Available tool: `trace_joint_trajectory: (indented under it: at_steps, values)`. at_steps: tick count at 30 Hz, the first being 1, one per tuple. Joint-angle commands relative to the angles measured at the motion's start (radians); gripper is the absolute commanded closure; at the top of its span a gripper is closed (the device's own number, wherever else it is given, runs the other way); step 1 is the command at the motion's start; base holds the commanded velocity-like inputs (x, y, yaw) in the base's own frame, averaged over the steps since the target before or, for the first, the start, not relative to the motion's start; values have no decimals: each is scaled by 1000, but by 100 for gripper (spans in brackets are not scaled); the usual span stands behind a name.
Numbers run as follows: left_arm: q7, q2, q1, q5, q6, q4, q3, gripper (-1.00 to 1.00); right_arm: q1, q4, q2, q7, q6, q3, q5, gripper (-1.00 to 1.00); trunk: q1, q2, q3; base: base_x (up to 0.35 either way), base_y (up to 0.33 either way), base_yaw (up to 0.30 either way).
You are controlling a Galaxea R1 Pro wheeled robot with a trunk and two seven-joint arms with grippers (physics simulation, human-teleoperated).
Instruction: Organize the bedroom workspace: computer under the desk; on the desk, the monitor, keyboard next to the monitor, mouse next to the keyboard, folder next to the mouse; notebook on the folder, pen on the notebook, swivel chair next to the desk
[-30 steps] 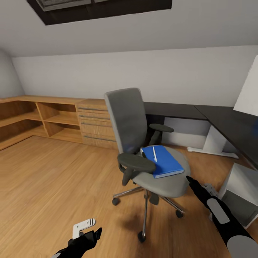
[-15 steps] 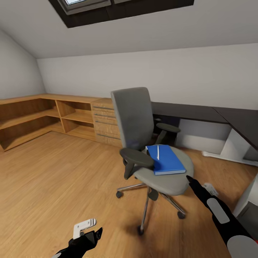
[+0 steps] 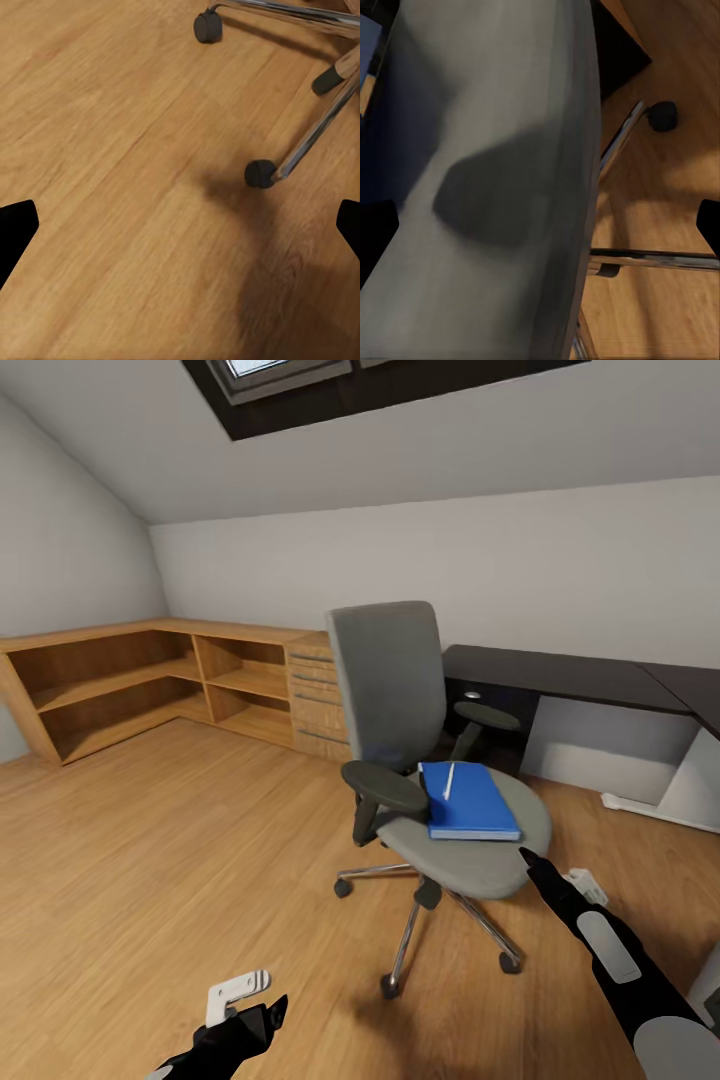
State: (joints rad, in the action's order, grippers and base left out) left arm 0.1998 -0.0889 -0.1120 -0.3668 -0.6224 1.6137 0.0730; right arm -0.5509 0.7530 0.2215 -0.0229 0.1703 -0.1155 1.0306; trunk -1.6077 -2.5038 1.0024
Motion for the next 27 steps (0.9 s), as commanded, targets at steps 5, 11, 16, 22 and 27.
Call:
trace_joint_trajectory:
  at_steps: [5,11,16,22,27]
  values:
    - [9,0,0,-11,-3,2,1,-100,0,-29,0,0,6,-2,2,-100,0,0,1,0,0,4]
    - [9,0,0,-11,-5,2,1,-100,0,-26,1,2,9,-2,3,-100,0,0,1,0,0,0]
    - [9,0,0,-11,-5,2,1,-100,0,-23,1,1,9,-3,3,-100,0,0,1,-35,0,0]
    - [9,0,0,-11,-5,1,1,-100,0,-20,1,2,9,-3,5,-100,0,0,1,-188,0,0]
    - [9,1,0,-11,-2,0,-1,-100,0,-20,1,1,9,-2,5,-100,0,0,1,-14,0,0]
